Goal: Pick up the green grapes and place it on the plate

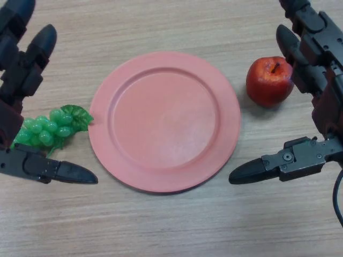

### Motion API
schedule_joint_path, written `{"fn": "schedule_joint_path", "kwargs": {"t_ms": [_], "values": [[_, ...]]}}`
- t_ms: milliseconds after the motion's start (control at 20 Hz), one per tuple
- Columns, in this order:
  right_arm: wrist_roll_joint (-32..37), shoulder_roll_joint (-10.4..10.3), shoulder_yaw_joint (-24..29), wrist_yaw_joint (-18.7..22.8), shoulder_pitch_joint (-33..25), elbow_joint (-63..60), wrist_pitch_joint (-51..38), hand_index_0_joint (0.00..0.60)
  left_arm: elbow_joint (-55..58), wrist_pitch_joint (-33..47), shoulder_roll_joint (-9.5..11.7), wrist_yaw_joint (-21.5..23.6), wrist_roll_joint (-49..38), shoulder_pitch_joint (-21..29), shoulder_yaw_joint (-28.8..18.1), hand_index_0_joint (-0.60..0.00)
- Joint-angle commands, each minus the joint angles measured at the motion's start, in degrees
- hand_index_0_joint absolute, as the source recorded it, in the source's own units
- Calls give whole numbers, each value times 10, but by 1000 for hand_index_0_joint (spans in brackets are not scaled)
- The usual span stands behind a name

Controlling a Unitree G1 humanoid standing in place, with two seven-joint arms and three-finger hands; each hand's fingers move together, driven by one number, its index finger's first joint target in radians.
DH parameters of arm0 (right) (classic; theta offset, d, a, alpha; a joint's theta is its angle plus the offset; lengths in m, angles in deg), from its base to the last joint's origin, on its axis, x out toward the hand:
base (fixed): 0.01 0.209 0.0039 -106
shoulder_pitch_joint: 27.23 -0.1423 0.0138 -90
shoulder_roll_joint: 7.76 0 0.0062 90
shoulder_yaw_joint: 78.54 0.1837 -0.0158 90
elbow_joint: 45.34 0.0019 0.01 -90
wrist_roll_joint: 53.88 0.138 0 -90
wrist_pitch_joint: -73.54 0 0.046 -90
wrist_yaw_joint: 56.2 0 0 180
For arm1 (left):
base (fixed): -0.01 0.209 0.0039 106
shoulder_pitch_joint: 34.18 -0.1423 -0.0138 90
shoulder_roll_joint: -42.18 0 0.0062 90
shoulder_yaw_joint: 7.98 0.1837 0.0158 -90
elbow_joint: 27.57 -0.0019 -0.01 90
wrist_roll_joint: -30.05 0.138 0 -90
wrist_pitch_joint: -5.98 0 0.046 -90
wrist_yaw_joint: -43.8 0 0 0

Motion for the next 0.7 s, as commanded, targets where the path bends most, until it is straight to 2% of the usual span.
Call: {"fn": "schedule_joint_path", "kwargs": {"t_ms": [50,450,600,700], "values": [[6,8,34,-4,-13,26,-94,0,35,46,19,9,1,10,-24,0],[15,15,42,-5,-10,42,-83,0,42,35,24,6,-15,10,-37,0],[5,14,40,-11,-2,42,-94,0,9,52,37,-10,-9,16,-63,0],[2,13,41,-12,0,46,-93,0,-48,98,55,-17,29,26,-79,0]]}}
